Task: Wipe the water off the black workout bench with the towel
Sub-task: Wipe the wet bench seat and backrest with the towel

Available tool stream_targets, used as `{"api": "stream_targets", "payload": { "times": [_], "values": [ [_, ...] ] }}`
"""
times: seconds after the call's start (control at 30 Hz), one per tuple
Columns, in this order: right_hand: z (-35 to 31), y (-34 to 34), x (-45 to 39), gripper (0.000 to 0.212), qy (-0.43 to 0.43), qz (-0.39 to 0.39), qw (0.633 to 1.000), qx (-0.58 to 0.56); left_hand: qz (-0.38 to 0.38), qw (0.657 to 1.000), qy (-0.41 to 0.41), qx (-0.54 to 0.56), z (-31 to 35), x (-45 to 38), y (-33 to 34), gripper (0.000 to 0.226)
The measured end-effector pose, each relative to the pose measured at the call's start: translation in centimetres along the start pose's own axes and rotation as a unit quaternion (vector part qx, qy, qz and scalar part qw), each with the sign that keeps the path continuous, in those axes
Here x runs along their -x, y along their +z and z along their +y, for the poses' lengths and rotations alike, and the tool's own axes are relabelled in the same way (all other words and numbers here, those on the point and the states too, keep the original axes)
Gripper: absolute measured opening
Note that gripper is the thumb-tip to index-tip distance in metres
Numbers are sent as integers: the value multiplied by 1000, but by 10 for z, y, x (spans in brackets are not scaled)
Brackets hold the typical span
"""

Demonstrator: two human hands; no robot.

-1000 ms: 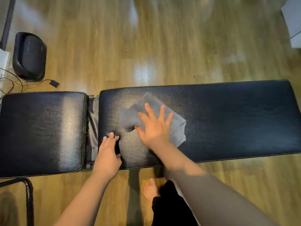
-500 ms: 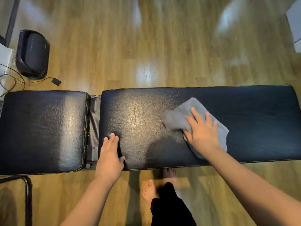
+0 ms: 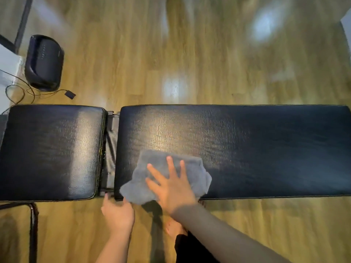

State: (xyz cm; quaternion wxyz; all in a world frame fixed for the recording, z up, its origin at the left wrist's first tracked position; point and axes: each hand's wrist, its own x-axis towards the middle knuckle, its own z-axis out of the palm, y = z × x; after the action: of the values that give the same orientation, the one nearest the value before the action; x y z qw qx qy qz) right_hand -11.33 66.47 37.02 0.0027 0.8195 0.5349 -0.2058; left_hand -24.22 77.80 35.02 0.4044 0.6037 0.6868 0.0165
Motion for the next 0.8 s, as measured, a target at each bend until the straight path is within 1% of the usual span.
{"api": "stream_targets", "payload": {
  "times": [0.03, 0.07, 0.1, 0.13, 0.17, 0.2, 0.23, 0.3, 0.33, 0.37, 0.4, 0.47, 0.5, 0.53, 0.57, 0.63, 0.73, 0.8],
  "values": [
    [7, 8, 16, 38, -13, 11, 1000, 25, -24, 996, -62, 61, -1, 1, 1, 51],
    [17, 11, 29, 34, -22, 17, 998, 50, -50, 985, -107, 125, 1, 3, 2, 52],
    [28, 10, 38, 35, -24, 14, 998, 55, -63, 973, -140, 174, 1, 3, 4, 52],
    [39, 7, 42, 41, -15, 18, 999, 47, -57, 966, -163, 192, 6, 5, 4, 53],
    [50, 1, 39, 51, 10, 16, 999, 33, -44, 968, -165, 183, 5, 1, 7, 53],
    [58, -9, 29, 58, 47, 10, 999, 18, -30, 970, -168, 171, 8, -1, 9, 54],
    [62, -19, 13, 60, 90, 16, 996, 7, -23, 972, -173, 159, 9, -4, 12, 56],
    [61, -35, -32, 53, 158, 47, 986, -7, -12, 963, -199, 179, 0, -15, 26, 68],
    [55, -41, -58, 48, 179, 46, 983, -18, -3, 954, -217, 208, 2, -15, 28, 73],
    [47, -45, -82, 43, 190, 46, 980, -27, -1, 941, -239, 241, 14, -8, 23, 74],
    [38, -48, -103, 40, 194, 48, 979, -35, 4, 921, -260, 288, 24, -2, 17, 64],
    [12, -50, -128, 40, 171, 46, 984, -29, 10, 873, -310, 376, 36, 6, 9, 28],
    [-2, -46, -132, 41, 141, 38, 989, -19, 11, 851, -329, 409, 35, 5, 6, 24],
    [-16, -42, -131, 40, 104, 25, 994, -7, 0, 826, -344, 448, 34, 7, 2, 29],
    [-29, -36, -123, 37, 63, 19, 998, 2, -18, 801, -351, 485, 35, 7, -3, 39],
    [-43, -25, -95, 27, -6, 44, 999, 28, -44, 766, -355, 534, 36, 8, -10, 55],
    [-35, -6, -39, 34, -79, 2, 996, 52, -62, 745, -342, 570, 31, 4, -12, 66],
    [-10, -3, -12, 39, -101, 7, 992, 70, -73, 736, -349, 576, 29, 1, -14, 70]
  ]
}}
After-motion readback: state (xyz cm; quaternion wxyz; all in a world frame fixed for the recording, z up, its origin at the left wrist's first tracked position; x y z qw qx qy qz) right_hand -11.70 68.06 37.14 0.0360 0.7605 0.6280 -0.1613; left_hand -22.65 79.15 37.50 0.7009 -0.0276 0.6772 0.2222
